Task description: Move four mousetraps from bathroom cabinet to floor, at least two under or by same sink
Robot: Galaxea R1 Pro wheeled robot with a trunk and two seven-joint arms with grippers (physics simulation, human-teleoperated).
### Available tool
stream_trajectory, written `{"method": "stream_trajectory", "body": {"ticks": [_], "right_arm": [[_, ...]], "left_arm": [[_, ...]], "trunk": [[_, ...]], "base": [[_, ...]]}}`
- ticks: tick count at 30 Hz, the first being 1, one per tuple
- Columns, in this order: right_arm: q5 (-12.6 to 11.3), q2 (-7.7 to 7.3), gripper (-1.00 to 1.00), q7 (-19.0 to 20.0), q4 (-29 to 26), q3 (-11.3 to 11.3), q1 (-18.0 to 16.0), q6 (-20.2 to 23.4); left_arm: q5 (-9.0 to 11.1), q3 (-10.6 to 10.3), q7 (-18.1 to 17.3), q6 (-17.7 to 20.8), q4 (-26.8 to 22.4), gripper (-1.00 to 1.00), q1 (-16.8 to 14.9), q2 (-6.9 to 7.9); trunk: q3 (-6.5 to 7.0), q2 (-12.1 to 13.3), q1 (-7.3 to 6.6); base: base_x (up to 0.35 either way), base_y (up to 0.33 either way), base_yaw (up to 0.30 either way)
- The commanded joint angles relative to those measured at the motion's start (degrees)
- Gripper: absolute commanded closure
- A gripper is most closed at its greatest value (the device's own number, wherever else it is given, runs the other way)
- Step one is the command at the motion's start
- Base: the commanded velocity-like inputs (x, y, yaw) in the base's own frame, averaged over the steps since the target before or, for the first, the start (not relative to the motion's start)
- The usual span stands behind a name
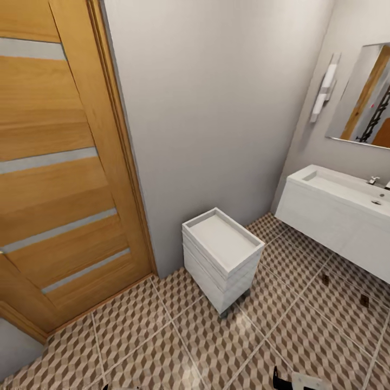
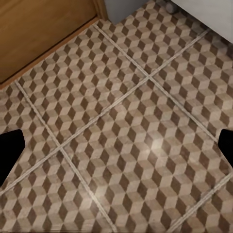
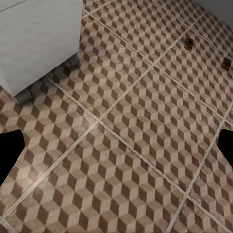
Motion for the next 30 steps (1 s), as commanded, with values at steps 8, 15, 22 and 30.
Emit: {"method": "stream_trajectory", "body": {"ticks": [8, 15, 22, 30], "right_arm": [[-0.44, 0.0, -1.0, -0.03, 0.05, 0.45, -0.03, 0.21], [-0.44, 0.0, -1.0, -0.02, 0.02, 0.44, -0.01, 0.25], [-0.44, 0.0, -1.0, -0.01, 0.04, 0.44, -0.01, 0.27], [-0.44, 0.0, -1.0, -0.01, 0.02, 0.44, -0.01, 0.26]], "left_arm": [[0.58, -0.5, 0.01, -0.35, 0.26, -1.0, -0.11, -0.05], [0.58, -0.5, 0.01, -0.35, 0.28, -1.0, -0.11, -0.05], [0.58, -0.5, 0.01, -0.35, 0.26, -1.0, -0.11, -0.05], [0.58, -0.5, 0.01, -0.35, 0.26, -1.0, -0.11, -0.05]], "trunk": [[-0.11, -0.12, 0.03], [-0.11, -0.12, 0.03], [-0.11, -0.12, 0.03], [-0.11, -0.12, 0.03]], "base": [[0.0, 0.0, 0.254], [0.0, 0.0, 0.254], [0.0, 0.0, 0.254], [0.0, 0.0, 0.254]]}}
